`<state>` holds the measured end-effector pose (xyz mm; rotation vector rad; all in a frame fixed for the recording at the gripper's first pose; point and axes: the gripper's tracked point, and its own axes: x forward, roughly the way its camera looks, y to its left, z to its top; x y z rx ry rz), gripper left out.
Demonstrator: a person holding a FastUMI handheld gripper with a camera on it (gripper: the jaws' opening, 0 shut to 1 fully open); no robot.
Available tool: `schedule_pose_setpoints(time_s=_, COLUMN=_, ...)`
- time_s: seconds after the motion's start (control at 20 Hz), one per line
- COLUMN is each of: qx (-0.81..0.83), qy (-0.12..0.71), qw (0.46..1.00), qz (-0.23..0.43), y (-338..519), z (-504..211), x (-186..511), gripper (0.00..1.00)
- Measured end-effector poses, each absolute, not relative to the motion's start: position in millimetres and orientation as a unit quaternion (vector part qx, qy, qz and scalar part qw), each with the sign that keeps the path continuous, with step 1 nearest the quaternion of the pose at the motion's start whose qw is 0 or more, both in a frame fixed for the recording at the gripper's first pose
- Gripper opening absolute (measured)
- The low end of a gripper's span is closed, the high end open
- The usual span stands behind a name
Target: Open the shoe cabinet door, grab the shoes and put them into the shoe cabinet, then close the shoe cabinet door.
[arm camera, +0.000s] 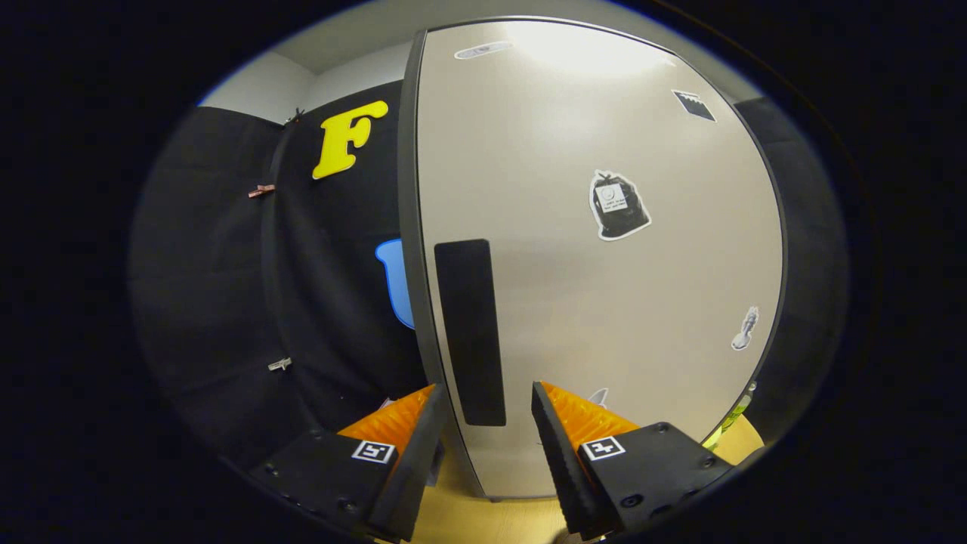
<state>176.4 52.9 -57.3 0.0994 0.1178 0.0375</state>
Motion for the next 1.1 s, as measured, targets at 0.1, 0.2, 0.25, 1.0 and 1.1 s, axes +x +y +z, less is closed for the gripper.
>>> schedule_pose_setpoints(time_s=0.1, qx=0.05, qy=0.061, qw=0.997, qz=0.014, y=53, z=-61, x=186, gripper=0.73)
schedule_pose_setpoints(time_s=0.2, qx=0.043, qy=0.075, qw=0.996, qz=0.001, y=50, z=-70, x=191, gripper=0.73)
schedule_pose_setpoints(time_s=0.25, qx=0.037, qy=0.069, qw=0.997, qz=-0.002, y=50, z=-69, x=194, gripper=0.73)
schedule_pose_setpoints(time_s=1.0, qx=0.036, qy=0.084, qw=0.994, qz=0.055, y=51, z=-70, x=118, gripper=0.24)
schedule_pose_setpoints(time_s=1.1, qx=0.032, qy=0.085, qw=0.994, qz=0.064, y=42, z=-68, x=93, gripper=0.24)
